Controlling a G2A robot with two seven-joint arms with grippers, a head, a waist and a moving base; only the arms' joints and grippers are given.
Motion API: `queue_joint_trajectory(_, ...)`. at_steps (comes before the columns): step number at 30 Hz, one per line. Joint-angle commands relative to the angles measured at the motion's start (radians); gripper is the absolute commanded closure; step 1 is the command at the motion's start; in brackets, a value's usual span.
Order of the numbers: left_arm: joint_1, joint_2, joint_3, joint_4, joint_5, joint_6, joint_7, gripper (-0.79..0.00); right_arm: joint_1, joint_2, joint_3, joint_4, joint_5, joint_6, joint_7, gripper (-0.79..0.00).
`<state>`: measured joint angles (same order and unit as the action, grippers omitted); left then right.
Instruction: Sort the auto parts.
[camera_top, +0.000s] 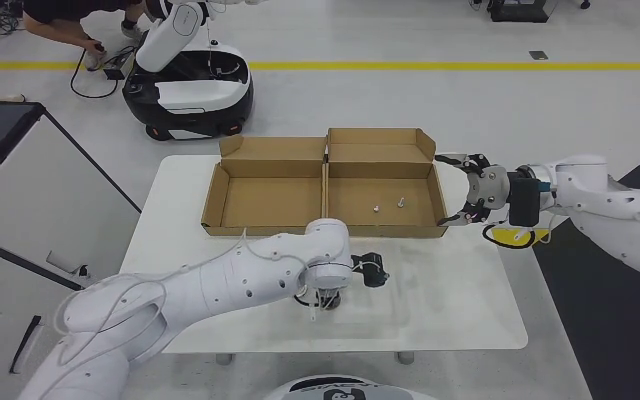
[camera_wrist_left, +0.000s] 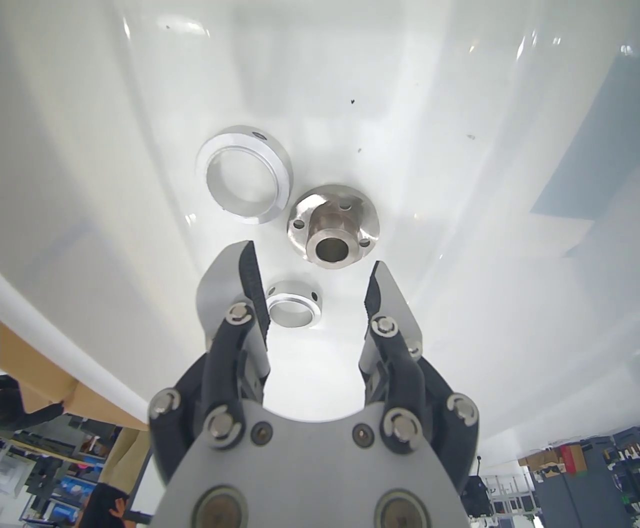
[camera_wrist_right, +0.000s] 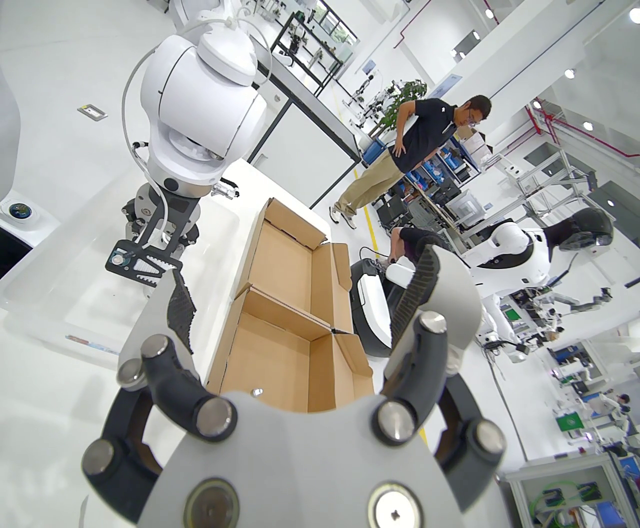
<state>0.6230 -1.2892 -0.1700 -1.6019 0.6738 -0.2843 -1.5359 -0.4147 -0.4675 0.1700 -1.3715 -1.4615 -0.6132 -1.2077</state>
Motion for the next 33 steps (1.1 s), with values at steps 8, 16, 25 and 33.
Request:
queue_joint_trajectory(8, 0.015, -0.010, 0.000, 0.019, 0.008, 0.000, 0.000, -0.499, 0.000, 0.000, 0.000, 0.000, 0.000, 0.000, 0.000, -0.785)
queue_joint_trajectory(16, 0.018, -0.017, 0.000, 0.035, 0.011, 0.000, 0.000, -0.471, 0.000, 0.000, 0.000, 0.000, 0.000, 0.000, 0.000, -0.785)
queue_joint_trajectory(25, 0.016, -0.022, 0.000, 0.045, 0.000, 0.000, 0.000, -0.385, 0.000, 0.000, 0.000, 0.000, 0.000, 0.000, 0.000, -0.785)
queue_joint_trajectory(33, 0.018, -0.022, 0.000, 0.050, -0.022, 0.000, 0.000, -0.376, 0.000, 0.000, 0.000, 0.000, 0.000, 0.000, 0.000, -0.785)
